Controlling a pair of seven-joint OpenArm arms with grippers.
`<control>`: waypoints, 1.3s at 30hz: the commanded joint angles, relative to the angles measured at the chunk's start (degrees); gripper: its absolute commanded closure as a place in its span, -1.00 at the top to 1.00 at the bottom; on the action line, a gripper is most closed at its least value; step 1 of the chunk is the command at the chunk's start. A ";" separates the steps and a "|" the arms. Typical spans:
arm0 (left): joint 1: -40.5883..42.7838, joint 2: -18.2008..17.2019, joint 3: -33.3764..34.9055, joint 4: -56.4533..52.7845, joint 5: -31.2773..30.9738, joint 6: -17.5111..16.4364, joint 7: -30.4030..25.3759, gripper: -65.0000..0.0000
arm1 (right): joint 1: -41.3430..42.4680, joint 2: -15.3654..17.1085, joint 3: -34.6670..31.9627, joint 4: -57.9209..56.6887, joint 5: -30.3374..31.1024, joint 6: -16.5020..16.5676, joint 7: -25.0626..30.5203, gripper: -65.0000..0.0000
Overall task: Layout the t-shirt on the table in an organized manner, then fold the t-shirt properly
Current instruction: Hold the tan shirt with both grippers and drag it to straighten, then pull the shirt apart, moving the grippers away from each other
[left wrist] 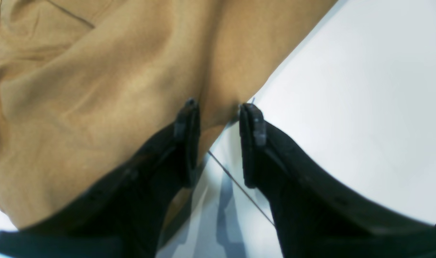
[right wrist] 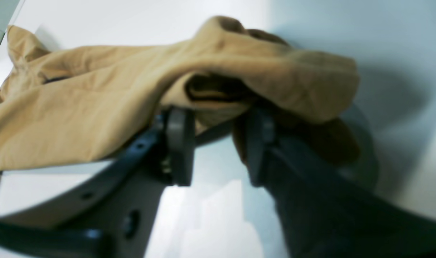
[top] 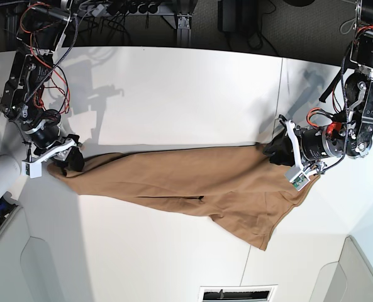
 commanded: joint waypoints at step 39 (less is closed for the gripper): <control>4.22 -6.67 -14.03 2.14 -3.37 -0.32 0.17 -0.40 | -32.04 -0.02 0.17 33.11 12.68 1.60 -5.62 -1.00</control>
